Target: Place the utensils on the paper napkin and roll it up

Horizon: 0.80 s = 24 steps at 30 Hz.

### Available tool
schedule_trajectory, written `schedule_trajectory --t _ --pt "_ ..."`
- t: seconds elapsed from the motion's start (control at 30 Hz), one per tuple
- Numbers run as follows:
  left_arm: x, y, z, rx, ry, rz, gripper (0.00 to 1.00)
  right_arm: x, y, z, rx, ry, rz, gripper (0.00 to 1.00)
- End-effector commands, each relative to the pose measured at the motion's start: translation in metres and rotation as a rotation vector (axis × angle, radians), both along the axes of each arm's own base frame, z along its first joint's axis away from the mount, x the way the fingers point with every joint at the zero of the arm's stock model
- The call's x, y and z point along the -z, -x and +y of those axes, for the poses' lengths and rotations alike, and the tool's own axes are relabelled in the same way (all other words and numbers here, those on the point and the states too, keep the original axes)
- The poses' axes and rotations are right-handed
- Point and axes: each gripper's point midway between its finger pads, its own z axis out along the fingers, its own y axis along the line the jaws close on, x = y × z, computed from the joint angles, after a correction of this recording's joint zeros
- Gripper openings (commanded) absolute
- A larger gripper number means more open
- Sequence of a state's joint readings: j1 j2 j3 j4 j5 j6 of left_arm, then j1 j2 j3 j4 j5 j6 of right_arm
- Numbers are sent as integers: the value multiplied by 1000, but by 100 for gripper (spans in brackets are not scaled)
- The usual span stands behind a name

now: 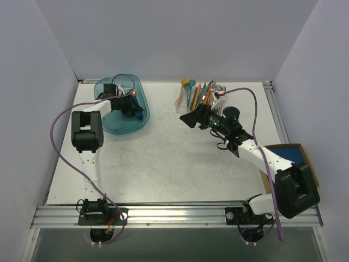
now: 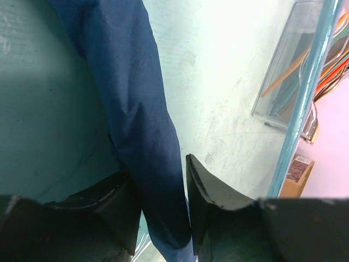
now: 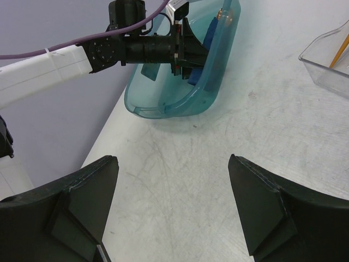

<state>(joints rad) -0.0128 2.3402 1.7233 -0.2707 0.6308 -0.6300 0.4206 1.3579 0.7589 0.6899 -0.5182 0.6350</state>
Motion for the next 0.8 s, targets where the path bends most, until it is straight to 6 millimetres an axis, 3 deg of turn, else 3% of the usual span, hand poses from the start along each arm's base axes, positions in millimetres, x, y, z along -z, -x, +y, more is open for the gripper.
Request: schedule_trajectory --t 0.0,0.37,0.77 --pt "34 13 6 12 -92 80 45 -12 -3 2 1 -21 -51 84" --pt "50 29 12 11 -132 154 46 -12 -2 3 0 -22 -53 84" --pt "42 31 22 1 -201 169 47 -10 -4 4 2 -12 -46 84"
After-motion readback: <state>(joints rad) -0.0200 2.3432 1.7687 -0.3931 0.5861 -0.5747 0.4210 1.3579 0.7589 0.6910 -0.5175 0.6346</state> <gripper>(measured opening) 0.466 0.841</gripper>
